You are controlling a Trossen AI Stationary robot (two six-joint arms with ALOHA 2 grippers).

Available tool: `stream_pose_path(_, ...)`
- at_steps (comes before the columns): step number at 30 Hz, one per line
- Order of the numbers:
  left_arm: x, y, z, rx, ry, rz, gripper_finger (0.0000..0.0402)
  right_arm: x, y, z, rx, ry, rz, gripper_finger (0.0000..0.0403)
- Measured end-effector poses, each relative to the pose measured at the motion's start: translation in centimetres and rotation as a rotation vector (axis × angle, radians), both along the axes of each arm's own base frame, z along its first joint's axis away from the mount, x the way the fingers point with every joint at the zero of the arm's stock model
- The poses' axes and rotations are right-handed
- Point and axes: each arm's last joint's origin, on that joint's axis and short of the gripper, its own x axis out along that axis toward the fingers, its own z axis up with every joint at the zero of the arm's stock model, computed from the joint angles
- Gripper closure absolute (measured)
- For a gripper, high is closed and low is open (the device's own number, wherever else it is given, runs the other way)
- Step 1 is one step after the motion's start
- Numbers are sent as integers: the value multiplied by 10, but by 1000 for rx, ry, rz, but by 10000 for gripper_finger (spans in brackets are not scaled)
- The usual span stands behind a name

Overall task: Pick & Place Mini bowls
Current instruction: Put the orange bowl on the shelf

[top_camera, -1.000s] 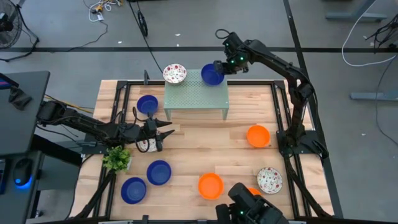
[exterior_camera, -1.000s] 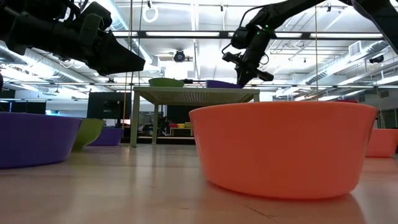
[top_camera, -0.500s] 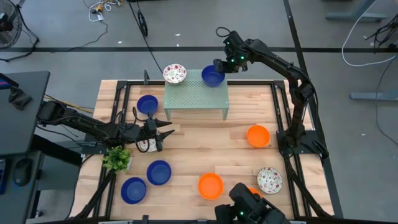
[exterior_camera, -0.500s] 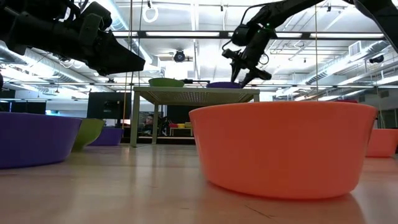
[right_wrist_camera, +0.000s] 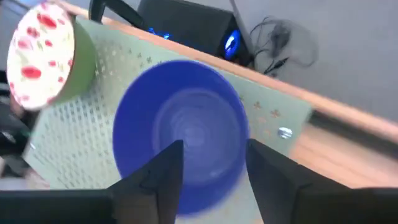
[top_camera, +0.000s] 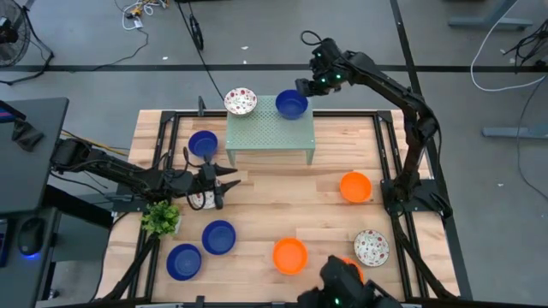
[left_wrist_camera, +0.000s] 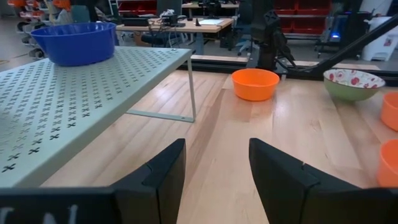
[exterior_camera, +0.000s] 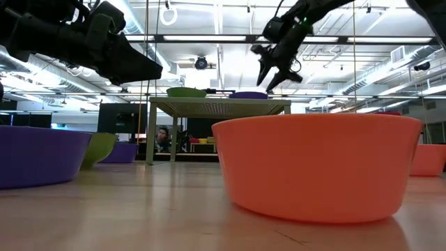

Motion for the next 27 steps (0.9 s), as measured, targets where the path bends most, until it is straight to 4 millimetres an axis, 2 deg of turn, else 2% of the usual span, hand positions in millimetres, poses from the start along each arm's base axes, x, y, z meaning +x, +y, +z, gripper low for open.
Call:
stream_pose_path(3, 0, 0, 0, 1, 3, -2, 220, -5, 34, 19, -94, 113, 72, 240)
stream_pose_path(8, 0, 0, -3, 10, 30, -1, 220, -14, 114, 43, -251, 384, 214, 253)
stream_pose_path(12, -1, 0, -3, 12, 37, 1, 220, -16, 183, 53, -312, 475, 355, 259)
stream_pose_path(14, -1, 0, -3, 11, 36, 1, 220, -19, 213, 50, -321, 472, 431, 262)
stream_pose_path(16, -1, 0, -3, 10, 36, 3, 220, -24, 237, 40, -327, 493, 509, 265)
stream_pose_path(19, -1, 0, -3, 8, 35, 4, 220, -32, 263, 13, -249, 541, 498, 274)
stream_pose_path(23, 0, 0, -3, 7, 29, 4, 220, -46, 285, -41, -76, 610, 532, 286)
stream_pose_path(27, 0, 0, -3, -2, 26, 6, 220, -53, 297, -94, 43, 515, 612, 284)
